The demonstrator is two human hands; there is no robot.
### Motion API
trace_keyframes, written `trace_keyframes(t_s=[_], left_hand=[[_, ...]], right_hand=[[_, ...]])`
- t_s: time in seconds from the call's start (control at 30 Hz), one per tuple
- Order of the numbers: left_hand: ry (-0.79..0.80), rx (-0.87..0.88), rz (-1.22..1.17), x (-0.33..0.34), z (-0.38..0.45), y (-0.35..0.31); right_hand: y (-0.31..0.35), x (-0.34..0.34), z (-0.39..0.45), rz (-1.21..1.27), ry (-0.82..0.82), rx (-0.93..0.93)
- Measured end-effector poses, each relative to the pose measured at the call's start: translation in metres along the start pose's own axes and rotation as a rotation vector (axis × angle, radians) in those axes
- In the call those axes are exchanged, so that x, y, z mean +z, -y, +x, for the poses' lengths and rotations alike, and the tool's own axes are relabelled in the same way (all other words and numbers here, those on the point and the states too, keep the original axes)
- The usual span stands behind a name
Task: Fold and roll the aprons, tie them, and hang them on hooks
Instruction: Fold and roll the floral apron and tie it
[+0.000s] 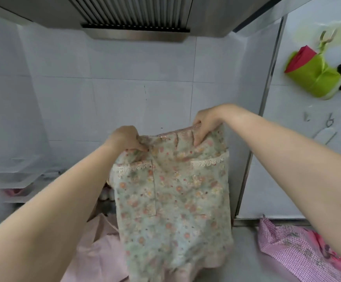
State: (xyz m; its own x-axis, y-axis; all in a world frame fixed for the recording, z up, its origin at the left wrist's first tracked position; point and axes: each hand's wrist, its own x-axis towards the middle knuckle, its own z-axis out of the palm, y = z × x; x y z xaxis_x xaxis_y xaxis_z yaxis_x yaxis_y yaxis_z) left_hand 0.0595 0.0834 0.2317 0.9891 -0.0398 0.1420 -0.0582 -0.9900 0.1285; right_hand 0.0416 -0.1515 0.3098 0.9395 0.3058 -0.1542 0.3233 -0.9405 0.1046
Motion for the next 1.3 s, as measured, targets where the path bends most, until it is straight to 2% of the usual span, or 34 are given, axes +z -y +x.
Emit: trace_keyframes(t_s=[0.07, 0.17, 0.23, 0.3, 0.33, 0.4, 0.5, 0.57, 0.67, 0.73, 0.8, 0.87, 0.97, 1.03, 1.13, 1.23, 1.3], left_hand=[[-0.025, -0.027, 0.149, -0.015, 0.003, 0.001], [0.067, -0.065, 0.310, -0.026, 0.005, -0.008], [0.229, -0.098, 0.330, -0.029, 0.005, -0.016], [0.487, -0.168, 0.252, -0.027, 0.005, -0.023], [0.615, -0.182, 0.195, -0.024, 0.007, -0.027], [0.773, -0.141, 0.066, -0.017, 0.008, -0.032], [0.831, -0.033, -0.140, -0.010, 0.012, -0.052], [0.670, 0.006, -0.254, -0.007, 0.027, -0.071], [0.150, 0.042, -0.317, -0.003, 0.056, -0.098], [-0.151, 0.022, -0.492, -0.003, 0.067, -0.113], [-0.305, 0.041, -0.590, -0.005, 0.071, -0.123], [-0.396, 0.097, -0.594, -0.003, 0.070, -0.117], [-0.412, 0.047, -0.609, 0.020, 0.066, -0.071], [-0.321, -0.056, -0.517, 0.048, 0.055, -0.029], [-0.060, -0.201, -0.325, 0.101, 0.022, 0.033], [0.137, -0.291, -0.229, 0.158, -0.025, 0.085], [0.259, -0.164, -0.163, 0.185, -0.058, 0.089]], right_hand=[[0.004, 0.011, 0.008, -0.125, -0.001, 0.036], [0.007, 0.015, 0.015, -0.270, 0.042, 0.133], [0.007, 0.016, 0.014, -0.399, 0.136, 0.184], [0.003, 0.020, 0.011, -0.484, 0.219, 0.254], [-0.003, 0.025, 0.011, -0.485, 0.209, 0.280], [-0.013, 0.035, 0.012, -0.405, 0.022, 0.291], [-0.034, 0.041, 0.008, -0.375, -0.402, 0.328], [-0.054, 0.034, 0.001, -0.392, -0.573, 0.362], [-0.078, 0.015, -0.021, -0.386, -0.737, 0.450], [-0.090, 0.000, -0.032, -0.316, -0.787, 0.494], [-0.093, -0.012, -0.045, -0.096, -0.720, 0.451], [-0.083, -0.019, -0.057, 0.140, -0.558, 0.328], [-0.040, 0.003, -0.059, 0.376, -0.300, 0.172], [0.000, 0.040, -0.037, 0.368, -0.065, 0.056], [0.074, 0.123, 0.013, 0.403, 0.241, -0.111], [0.162, 0.230, 0.055, 0.374, 0.353, -0.248], [0.198, 0.287, 0.066, 0.379, 0.402, -0.268]])
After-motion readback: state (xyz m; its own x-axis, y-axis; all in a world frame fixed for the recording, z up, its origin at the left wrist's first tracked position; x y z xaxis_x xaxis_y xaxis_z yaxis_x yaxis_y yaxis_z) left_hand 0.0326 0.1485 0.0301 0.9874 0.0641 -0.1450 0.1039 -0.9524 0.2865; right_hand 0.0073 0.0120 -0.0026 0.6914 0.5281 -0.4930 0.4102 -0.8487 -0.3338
